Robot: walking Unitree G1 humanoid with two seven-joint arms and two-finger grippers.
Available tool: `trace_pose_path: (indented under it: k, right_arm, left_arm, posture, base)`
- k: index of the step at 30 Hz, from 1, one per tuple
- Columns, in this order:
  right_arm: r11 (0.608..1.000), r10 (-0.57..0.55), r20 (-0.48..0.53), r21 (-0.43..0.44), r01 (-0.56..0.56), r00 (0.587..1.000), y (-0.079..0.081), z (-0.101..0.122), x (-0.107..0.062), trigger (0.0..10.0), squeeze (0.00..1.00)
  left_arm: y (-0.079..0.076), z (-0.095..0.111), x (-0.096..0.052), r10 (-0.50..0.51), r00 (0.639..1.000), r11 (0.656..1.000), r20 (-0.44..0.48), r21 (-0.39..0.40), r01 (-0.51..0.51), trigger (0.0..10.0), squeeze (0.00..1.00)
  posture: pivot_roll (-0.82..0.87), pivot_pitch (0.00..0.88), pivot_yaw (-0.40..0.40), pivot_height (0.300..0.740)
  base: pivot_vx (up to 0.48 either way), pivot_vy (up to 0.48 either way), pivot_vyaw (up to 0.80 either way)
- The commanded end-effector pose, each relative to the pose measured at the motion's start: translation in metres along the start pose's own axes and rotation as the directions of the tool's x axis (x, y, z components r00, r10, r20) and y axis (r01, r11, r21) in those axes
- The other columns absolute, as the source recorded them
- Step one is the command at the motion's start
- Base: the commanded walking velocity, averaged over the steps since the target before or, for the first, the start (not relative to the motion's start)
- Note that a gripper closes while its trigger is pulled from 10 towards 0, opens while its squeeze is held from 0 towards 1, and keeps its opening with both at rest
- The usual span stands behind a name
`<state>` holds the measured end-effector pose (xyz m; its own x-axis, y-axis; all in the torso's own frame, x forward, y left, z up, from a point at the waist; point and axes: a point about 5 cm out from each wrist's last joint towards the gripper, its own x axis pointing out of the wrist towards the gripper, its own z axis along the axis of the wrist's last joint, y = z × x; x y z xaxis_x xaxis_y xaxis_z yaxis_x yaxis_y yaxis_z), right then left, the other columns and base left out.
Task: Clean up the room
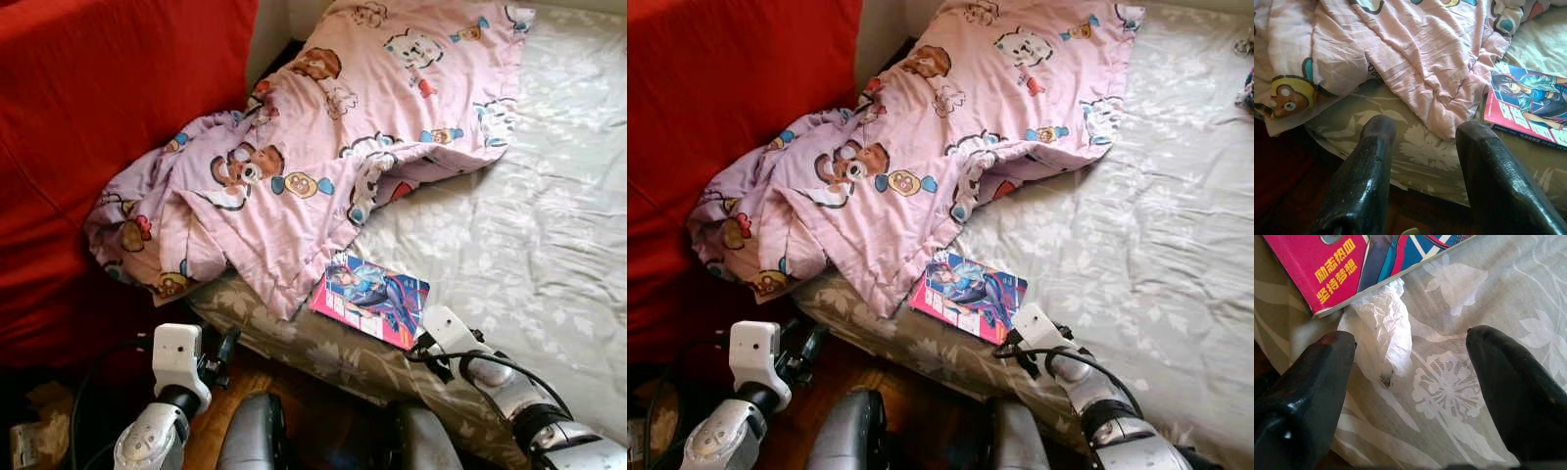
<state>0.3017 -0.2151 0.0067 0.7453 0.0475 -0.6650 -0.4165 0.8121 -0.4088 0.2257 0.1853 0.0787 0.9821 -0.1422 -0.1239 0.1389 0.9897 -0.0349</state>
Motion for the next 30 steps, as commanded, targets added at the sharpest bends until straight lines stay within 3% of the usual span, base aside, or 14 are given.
trace_pose_path:
  k: [1, 3, 4, 5, 8, 9, 10, 11, 23, 24, 26, 27, 30]
  right_arm:
    - [1.000, 0.010, -0.029, 0.002, -0.010, 1.000, 0.004, -0.005, 0.000, 10.0, 0.00]
    - [1.000, 0.009, -0.029, 0.002, -0.009, 1.000, 0.004, -0.005, 0.000, 10.0, 0.00]
    - [1.000, 0.007, -0.029, 0.000, -0.007, 1.000, 0.004, -0.004, 0.001, 7.4, 0.00]
    - [1.000, 0.007, -0.029, -0.003, -0.007, 1.000, 0.004, -0.004, 0.001, 3.6, 0.00]
    - [1.000, 0.006, -0.033, -0.006, -0.007, 0.999, 0.005, -0.004, 0.001, 0.0, 0.00]
    - [1.000, 0.006, -0.033, -0.006, -0.007, 0.999, 0.005, -0.004, 0.001, 0.0, 0.00]
    - [1.000, 0.008, -0.035, -0.006, -0.008, 0.999, 0.005, -0.004, 0.001, 8.2, 0.00]
    - [1.000, 0.011, -0.037, -0.007, -0.011, 0.999, 0.006, -0.004, 0.001, 10.0, 0.00]
    - [0.999, 0.033, -0.054, -0.002, -0.033, 0.998, 0.014, -0.008, 0.001, 10.0, 0.00]
    - [0.999, 0.027, -0.046, 0.037, -0.025, 0.999, 0.015, -0.007, 0.002, 5.5, 0.00]
    - [0.998, 0.023, -0.041, 0.055, -0.021, 0.999, 0.014, -0.007, 0.002, 5.5, 0.00]
    - [0.999, 0.018, -0.038, 0.051, -0.016, 0.999, 0.014, -0.005, 0.002, 0.0, 0.00]
    - [1.000, 0.017, -0.039, 0.022, -0.016, 0.999, 0.014, -0.005, 0.002, 0.0, 0.00]
  left_arm:
    - [0.004, -0.004, -0.006, 0.006, 0.999, 1.000, -0.031, 0.006, -0.006, 10.0, 0.00]
    - [0.004, -0.004, -0.007, 0.008, 0.999, 1.000, -0.032, 0.007, -0.007, 10.0, 0.00]
    - [0.004, -0.004, -0.008, 0.009, 0.999, 1.000, -0.033, 0.008, -0.009, 10.0, 0.00]
    - [0.004, -0.003, -0.008, 0.010, 0.999, 1.000, -0.033, 0.009, -0.010, 10.0, 0.00]
    - [0.005, -0.003, -0.010, 0.012, 0.999, 1.000, -0.038, 0.011, -0.012, 10.0, 0.00]
    - [0.005, -0.003, -0.010, 0.012, 0.999, 1.000, -0.038, 0.011, -0.012, 10.0, 0.00]
    - [0.005, -0.003, -0.010, 0.013, 0.999, 1.000, -0.039, 0.012, -0.012, 10.0, 0.00]
    - [0.005, -0.003, -0.010, 0.013, 0.999, 1.000, -0.041, 0.013, -0.012, 10.0, 0.00]
    - [0.005, -0.003, -0.012, 0.010, 0.999, 1.000, -0.048, 0.018, -0.009, 10.0, 0.00]
    - [0.004, -0.003, -0.012, 0.008, 0.999, 1.000, -0.049, 0.020, -0.007, 10.0, 0.00]
    - [0.004, -0.003, -0.012, 0.006, 0.999, 1.000, -0.049, 0.021, -0.005, 10.0, 0.00]
    - [0.004, -0.003, -0.013, 0.005, 0.999, 1.000, -0.050, 0.022, -0.004, 10.0, 0.00]
    - [0.004, -0.003, -0.013, 0.006, 0.999, 1.000, -0.051, 0.021, -0.005, 10.0, 0.00]
  posture:
    - [0.14, 0.260, 0.068, 0.635]
    - [0.14, 0.260, 0.068, 0.635]
    - [0.14, 0.260, 0.068, 0.635]
    - [0.15, 0.262, 0.070, 0.635]
    - [0.15, 0.263, 0.070, 0.635]
    - [0.15, 0.263, 0.070, 0.635]
    - [0.15, 0.264, 0.072, 0.635]
    - [0.15, 0.264, 0.072, 0.635]
    - [0.16, 0.268, 0.074, 0.635]
    - [0.16, 0.271, 0.074, 0.635]
    - [0.16, 0.271, 0.074, 0.635]
    - [0.16, 0.271, 0.074, 0.635]
    - [0.16, 0.270, 0.075, 0.635]
  base:
    - [0.000, 0.000, 0.00]
    - [0.000, 0.000, 0.00]
    - [0.000, 0.000, 0.00]
    - [0.000, 0.000, 0.00]
    - [0.000, 0.000, 0.00]
    - [0.000, 0.000, 0.00]
    - [0.000, 0.000, 0.00]
    - [0.000, 0.000, 0.00]
    - [0.000, 0.000, 0.00]
    - [0.000, 0.000, 0.00]
    - [0.000, 0.000, 0.00]
    - [0.000, 0.000, 0.00]
    - [0.000, 0.000, 0.00]
